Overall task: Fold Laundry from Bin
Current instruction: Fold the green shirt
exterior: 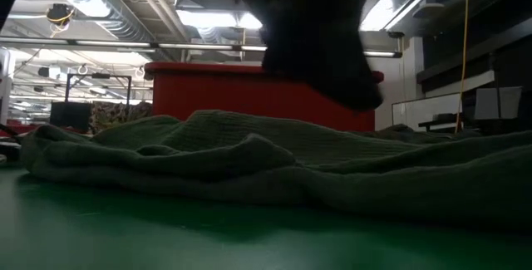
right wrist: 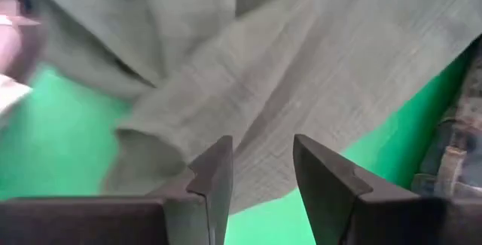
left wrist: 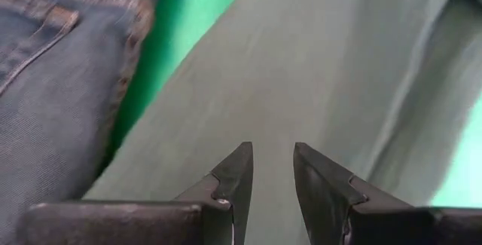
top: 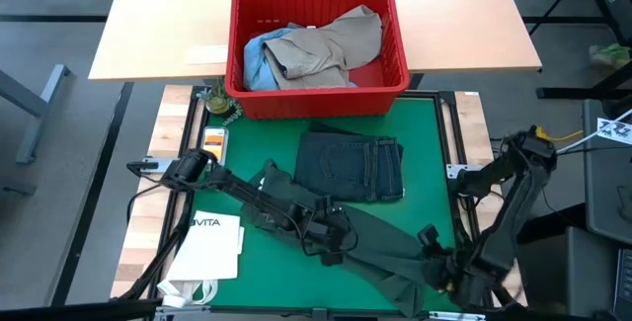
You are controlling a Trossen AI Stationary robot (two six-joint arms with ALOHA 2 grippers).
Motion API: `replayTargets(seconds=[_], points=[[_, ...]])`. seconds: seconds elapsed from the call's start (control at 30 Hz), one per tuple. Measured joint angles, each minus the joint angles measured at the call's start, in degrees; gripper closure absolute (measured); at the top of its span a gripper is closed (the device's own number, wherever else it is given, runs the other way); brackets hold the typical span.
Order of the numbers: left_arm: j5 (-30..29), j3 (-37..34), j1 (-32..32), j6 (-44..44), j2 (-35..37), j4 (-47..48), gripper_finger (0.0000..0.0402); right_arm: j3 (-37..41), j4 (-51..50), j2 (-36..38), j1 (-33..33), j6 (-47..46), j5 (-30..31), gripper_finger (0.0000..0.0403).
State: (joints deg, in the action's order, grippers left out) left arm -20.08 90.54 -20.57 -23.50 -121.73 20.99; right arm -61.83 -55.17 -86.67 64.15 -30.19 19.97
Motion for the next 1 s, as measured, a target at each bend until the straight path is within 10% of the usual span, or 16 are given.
replayTargets(seconds=[0.47, 0.83, 1.0], points=[[4.1, 0.3, 3.0, -6.3, 0.0, 28.3, 0.0309, 13.6, 19.0, -4.4, -15.0, 14.3, -13.5, 0.0262], [13.2, -0.1, -0.3, -14.0, 0.1, 31.0, 0.0309, 17.4, 18.6, -4.0, -28.4, 32.7, -13.5, 0.0262], [7.5, -0.1, -2.6, -16.7, 0.1, 29.0, 0.0309, 13.2, 11.3, -4.0, -33.4, 41.6, -12.2, 0.0262]])
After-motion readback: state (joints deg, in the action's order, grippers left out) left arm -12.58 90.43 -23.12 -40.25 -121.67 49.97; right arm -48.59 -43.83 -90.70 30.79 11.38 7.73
